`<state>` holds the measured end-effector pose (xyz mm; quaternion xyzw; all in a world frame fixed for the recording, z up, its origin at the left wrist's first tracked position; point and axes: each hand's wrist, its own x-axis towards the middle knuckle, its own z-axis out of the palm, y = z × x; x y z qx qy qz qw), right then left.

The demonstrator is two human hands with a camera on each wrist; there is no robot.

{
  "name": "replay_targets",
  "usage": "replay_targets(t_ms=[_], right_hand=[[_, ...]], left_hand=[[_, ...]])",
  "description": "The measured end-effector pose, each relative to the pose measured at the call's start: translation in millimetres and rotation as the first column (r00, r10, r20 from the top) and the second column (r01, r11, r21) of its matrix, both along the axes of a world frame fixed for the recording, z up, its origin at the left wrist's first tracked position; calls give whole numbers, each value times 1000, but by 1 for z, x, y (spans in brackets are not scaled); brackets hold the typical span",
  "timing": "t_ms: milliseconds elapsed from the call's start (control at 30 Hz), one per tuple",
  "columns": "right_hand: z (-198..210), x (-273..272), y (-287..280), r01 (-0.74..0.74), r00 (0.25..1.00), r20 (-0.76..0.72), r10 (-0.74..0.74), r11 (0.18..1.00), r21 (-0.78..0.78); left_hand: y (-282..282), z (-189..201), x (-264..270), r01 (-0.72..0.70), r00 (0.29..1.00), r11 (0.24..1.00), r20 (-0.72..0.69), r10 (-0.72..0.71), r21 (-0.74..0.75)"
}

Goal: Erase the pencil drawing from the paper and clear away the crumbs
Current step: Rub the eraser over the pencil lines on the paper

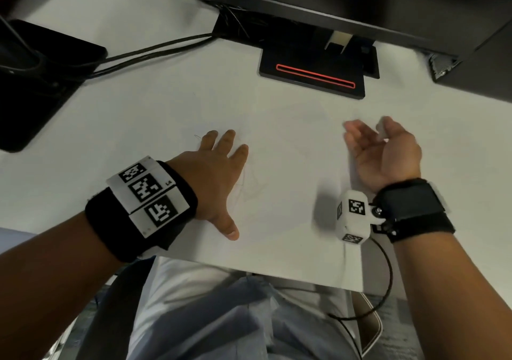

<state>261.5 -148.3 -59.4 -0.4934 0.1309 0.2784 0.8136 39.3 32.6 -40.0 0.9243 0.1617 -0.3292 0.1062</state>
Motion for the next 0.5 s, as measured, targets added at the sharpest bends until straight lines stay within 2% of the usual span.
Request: replay_targets(t_ms=[67,100,167,200,233,267,300,333,367,400,500], right_hand=[[-2,-3,2,32,997,68,-32,999,1],[-2,-13,6,-15,997,77,13,1000,17],[4,-45,15,-257,957,122,263,964,-66],[9,-64,19,-423,876,163,454,885,-196],[12,-81,21,-567,725,199,659,736,-370],[12,-93,21,-636,518,202,831,533,-559],[11,-101,20,-603,307,169,937,329,-726],[11,-103,19,-497,145,128,981,184,-848],[11,-101,19,-374,52,99,994,111,-921],[11,-95,18,-269,15,88,996,88,-959],[14,-78,20,-74,6,66,998,66,-995]], left_hand=[[0,-1,-1,-7,999,1000,33,7,1],[1,-1,-2,-10,999,1000,50,10,5],[2,-2,-3,-10,996,1000,90,8,25],[3,-3,-3,-5,994,999,110,1,36],[3,-4,-2,0,992,999,129,-5,39],[4,-4,-2,3,990,999,144,-8,36],[3,-5,-2,5,989,1000,147,-9,29],[2,-5,-2,6,990,1000,140,-10,22],[1,-5,-3,5,992,1000,127,-7,16],[0,-5,-3,2,994,1000,113,-3,10],[-3,-5,-3,-5,996,1000,91,5,1]])
